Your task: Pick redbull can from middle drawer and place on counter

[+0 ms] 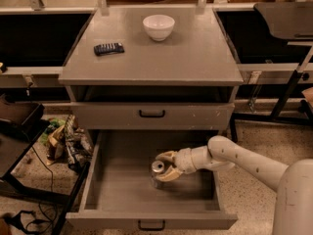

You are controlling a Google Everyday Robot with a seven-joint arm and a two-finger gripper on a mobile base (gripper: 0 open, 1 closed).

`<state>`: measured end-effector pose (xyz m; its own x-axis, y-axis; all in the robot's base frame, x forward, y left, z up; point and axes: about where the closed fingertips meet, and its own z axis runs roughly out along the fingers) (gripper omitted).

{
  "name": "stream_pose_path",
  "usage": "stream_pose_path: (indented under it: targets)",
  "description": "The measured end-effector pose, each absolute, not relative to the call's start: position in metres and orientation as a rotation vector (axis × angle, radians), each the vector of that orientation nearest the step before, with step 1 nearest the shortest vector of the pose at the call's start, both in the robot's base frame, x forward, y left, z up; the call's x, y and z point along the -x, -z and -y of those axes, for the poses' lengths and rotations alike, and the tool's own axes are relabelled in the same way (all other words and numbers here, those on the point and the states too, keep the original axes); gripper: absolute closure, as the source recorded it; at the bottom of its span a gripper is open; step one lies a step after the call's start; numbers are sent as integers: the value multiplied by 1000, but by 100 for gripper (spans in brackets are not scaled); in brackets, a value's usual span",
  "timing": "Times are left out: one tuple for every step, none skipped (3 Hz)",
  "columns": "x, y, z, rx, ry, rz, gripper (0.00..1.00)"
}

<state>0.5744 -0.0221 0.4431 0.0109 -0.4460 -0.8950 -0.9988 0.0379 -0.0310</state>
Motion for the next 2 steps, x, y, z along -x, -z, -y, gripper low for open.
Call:
stream_pose_path:
  targets:
    - [-572,-437,5,1532,-945,-1513,65]
    - [-572,-437,4,1532,-946,-1513,89]
